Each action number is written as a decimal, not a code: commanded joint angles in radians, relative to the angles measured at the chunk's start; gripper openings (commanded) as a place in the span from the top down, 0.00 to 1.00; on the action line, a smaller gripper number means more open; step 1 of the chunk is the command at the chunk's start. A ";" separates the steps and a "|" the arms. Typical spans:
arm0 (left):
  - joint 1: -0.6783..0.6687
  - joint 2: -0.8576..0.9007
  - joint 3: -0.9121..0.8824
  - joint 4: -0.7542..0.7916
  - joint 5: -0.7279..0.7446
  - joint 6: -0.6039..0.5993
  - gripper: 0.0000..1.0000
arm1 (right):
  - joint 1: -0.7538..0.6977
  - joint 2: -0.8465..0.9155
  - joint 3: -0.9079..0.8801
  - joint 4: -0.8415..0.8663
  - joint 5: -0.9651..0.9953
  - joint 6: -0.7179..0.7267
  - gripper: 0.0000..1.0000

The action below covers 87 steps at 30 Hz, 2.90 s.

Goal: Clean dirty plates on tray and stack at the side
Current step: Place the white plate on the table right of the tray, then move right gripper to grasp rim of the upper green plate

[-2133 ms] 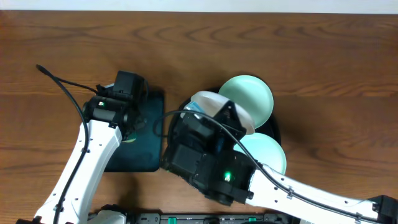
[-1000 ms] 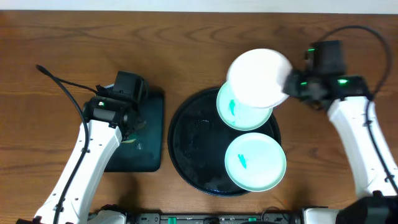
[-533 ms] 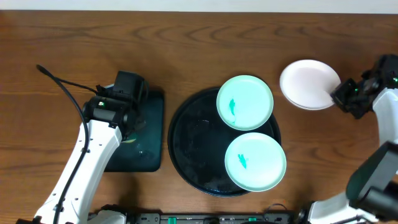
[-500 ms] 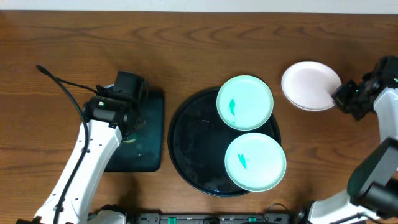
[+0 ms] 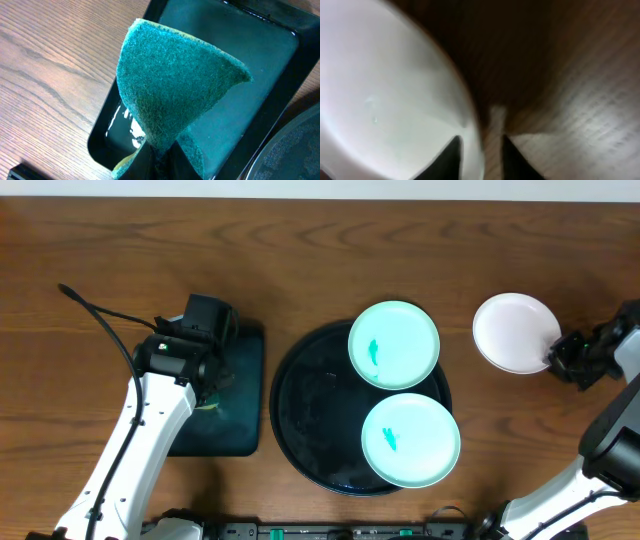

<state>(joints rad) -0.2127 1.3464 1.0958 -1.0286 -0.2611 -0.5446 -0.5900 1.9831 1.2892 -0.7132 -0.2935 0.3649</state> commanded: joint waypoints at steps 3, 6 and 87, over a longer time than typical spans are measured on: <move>0.005 0.000 0.006 -0.002 -0.017 0.014 0.93 | 0.016 -0.095 0.032 0.007 -0.261 -0.152 0.67; 0.005 0.003 -0.001 0.014 -0.017 0.014 0.93 | 0.058 -0.201 0.050 0.003 -0.266 -0.175 0.76; 0.004 0.123 0.007 0.267 0.236 0.178 0.92 | 0.909 -0.131 -0.123 -0.034 0.112 -0.103 0.99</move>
<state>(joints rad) -0.2119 1.5169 1.0878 -0.7586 -0.1146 -0.3836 0.3016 1.8523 1.2037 -0.7666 -0.1806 0.2283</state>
